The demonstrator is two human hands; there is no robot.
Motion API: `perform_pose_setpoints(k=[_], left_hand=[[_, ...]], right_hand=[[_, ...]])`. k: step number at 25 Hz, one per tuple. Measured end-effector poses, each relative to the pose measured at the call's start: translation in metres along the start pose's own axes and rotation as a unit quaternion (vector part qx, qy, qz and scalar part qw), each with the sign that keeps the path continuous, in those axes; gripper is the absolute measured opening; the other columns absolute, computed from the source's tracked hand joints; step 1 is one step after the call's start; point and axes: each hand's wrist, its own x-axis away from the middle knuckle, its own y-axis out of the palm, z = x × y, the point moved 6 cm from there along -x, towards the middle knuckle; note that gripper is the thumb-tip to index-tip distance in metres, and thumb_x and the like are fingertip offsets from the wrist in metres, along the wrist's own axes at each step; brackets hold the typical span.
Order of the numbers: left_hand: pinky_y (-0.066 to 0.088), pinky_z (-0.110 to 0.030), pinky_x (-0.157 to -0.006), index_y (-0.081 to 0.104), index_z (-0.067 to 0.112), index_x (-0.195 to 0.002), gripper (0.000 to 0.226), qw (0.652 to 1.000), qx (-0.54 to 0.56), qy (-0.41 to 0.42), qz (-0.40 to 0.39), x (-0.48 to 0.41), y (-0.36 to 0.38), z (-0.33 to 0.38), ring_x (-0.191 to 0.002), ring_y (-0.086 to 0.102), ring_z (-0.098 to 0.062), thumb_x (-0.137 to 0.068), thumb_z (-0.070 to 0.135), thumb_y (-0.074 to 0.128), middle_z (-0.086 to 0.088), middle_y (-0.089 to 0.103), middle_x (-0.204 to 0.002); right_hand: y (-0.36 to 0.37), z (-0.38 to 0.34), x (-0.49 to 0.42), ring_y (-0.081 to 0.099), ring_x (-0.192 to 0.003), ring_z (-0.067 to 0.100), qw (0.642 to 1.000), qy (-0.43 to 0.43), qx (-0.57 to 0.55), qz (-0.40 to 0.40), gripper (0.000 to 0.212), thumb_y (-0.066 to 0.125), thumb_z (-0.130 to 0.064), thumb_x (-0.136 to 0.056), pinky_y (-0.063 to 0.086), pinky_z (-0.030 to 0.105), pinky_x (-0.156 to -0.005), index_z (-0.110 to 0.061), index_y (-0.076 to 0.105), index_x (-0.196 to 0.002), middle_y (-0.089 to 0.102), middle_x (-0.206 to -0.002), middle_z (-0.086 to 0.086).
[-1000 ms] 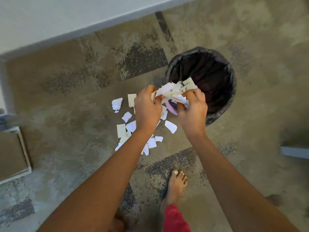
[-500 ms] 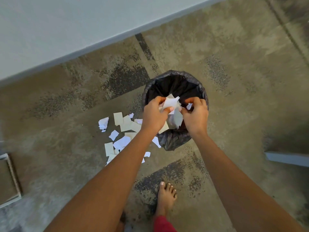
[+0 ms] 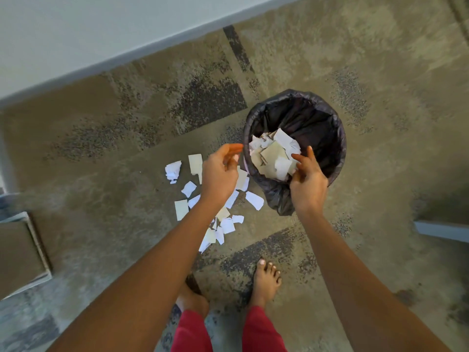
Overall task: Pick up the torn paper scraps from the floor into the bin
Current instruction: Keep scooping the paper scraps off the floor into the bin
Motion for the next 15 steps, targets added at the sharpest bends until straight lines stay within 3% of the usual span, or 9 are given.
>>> perform_pose_setpoints(k=[3, 5, 7, 10, 12, 15], left_hand=[[0.051, -0.025, -0.085, 0.067, 0.016, -0.109, 0.025, 0.999, -0.030, -0.023, 0.012, 0.006, -0.043, -0.019, -0.095, 0.063, -0.010, -0.093, 0.004, 0.052, 0.004, 0.070, -0.107], [0.053, -0.030, -0.086, 0.068, 0.017, -0.105, 0.025, 0.997, -0.054, -0.050, 0.013, 0.011, -0.068, -0.034, -0.093, 0.064, -0.013, -0.091, 0.001, 0.054, 0.004, 0.070, -0.103], [0.052, -0.028, -0.081, 0.068, 0.017, -0.104, 0.021, 0.992, -0.091, -0.082, 0.006, 0.016, -0.092, -0.053, -0.090, 0.064, -0.015, -0.092, 0.005, 0.056, 0.000, 0.071, -0.102], [0.047, -0.024, -0.072, 0.067, 0.016, -0.106, 0.020, 0.982, -0.141, -0.122, -0.012, 0.018, -0.116, -0.097, -0.086, 0.064, -0.018, -0.091, 0.005, 0.057, -0.004, 0.071, -0.100], [0.049, -0.028, -0.076, 0.066, 0.014, -0.107, 0.023, 0.974, -0.179, -0.135, -0.029, 0.017, -0.121, -0.128, -0.090, 0.065, -0.024, -0.089, 0.003, 0.057, -0.005, 0.070, -0.099], [0.052, -0.036, -0.084, 0.064, 0.014, -0.110, 0.026, 0.963, -0.225, -0.141, -0.057, 0.009, -0.122, -0.174, -0.096, 0.063, -0.027, -0.087, 0.002, 0.057, -0.005, 0.070, -0.103]], right_hand=[[-0.001, -0.013, 0.006, 0.056, -0.119, 0.024, 0.997, 0.053, 0.019, 0.046, 0.033, 0.055, 0.005, -0.088, 0.044, 0.029, -0.095, -0.010, 0.068, -0.114, 0.048, -0.144, 0.010], [0.000, -0.028, 0.015, 0.061, -0.096, 0.025, 0.996, 0.048, 0.013, 0.072, 0.027, 0.058, 0.002, -0.087, 0.048, 0.033, -0.086, -0.009, 0.069, -0.109, 0.055, -0.125, 0.013], [0.014, -0.052, 0.028, 0.055, -0.075, 0.018, 0.998, -0.019, -0.001, 0.065, 0.019, 0.062, 0.000, -0.086, 0.052, 0.037, -0.076, -0.009, 0.069, -0.102, 0.053, -0.111, 0.013], [0.069, -0.079, 0.055, 0.057, -0.076, 0.023, 0.991, -0.129, 0.017, -0.017, 0.016, 0.064, -0.002, -0.085, 0.048, 0.028, -0.069, -0.009, 0.067, -0.098, 0.055, -0.101, 0.009], [0.116, -0.076, 0.071, 0.057, -0.084, 0.023, 0.982, -0.164, 0.041, -0.086, 0.016, 0.064, -0.005, -0.086, 0.046, 0.023, -0.071, -0.012, 0.067, -0.099, 0.057, -0.100, 0.007], [0.187, -0.047, 0.079, 0.056, -0.091, 0.029, 0.972, -0.144, 0.069, -0.171, 0.022, 0.064, -0.006, -0.085, 0.052, 0.041, -0.077, -0.012, 0.064, -0.106, 0.059, -0.103, 0.009]])
